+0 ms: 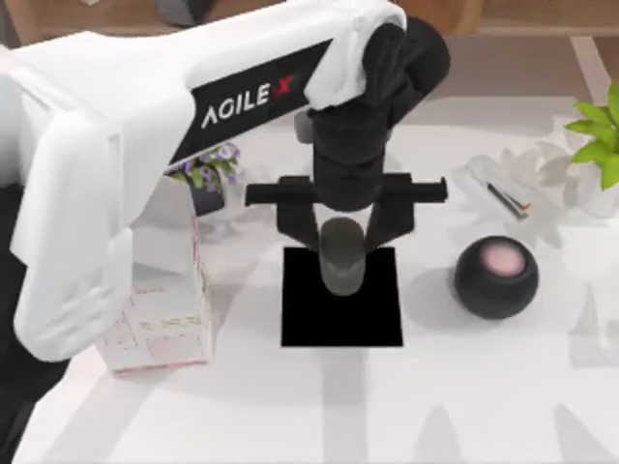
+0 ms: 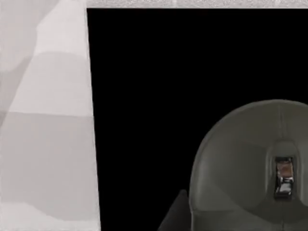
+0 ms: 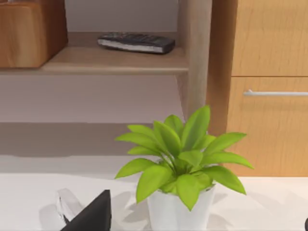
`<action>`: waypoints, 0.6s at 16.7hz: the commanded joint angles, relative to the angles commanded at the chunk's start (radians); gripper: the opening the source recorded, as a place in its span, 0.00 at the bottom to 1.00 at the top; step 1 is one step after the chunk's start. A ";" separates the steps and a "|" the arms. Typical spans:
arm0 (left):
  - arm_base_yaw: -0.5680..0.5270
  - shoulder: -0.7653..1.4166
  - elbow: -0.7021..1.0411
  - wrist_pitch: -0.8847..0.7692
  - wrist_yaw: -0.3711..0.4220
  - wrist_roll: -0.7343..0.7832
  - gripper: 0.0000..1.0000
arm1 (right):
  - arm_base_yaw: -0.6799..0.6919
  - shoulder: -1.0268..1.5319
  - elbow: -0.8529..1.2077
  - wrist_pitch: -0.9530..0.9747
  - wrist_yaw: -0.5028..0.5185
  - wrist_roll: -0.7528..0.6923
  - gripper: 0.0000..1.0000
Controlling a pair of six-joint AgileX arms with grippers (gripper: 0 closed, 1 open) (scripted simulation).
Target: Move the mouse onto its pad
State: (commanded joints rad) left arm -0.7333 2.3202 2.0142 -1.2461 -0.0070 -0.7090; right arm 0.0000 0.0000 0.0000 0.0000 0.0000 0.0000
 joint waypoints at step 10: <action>-0.006 0.011 -0.087 0.055 0.070 -0.008 0.00 | 0.000 0.000 0.000 0.000 0.000 0.000 1.00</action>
State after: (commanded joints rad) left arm -0.7389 2.3315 1.9272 -1.1912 0.0632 -0.7172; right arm 0.0000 0.0000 0.0000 0.0000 0.0000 0.0000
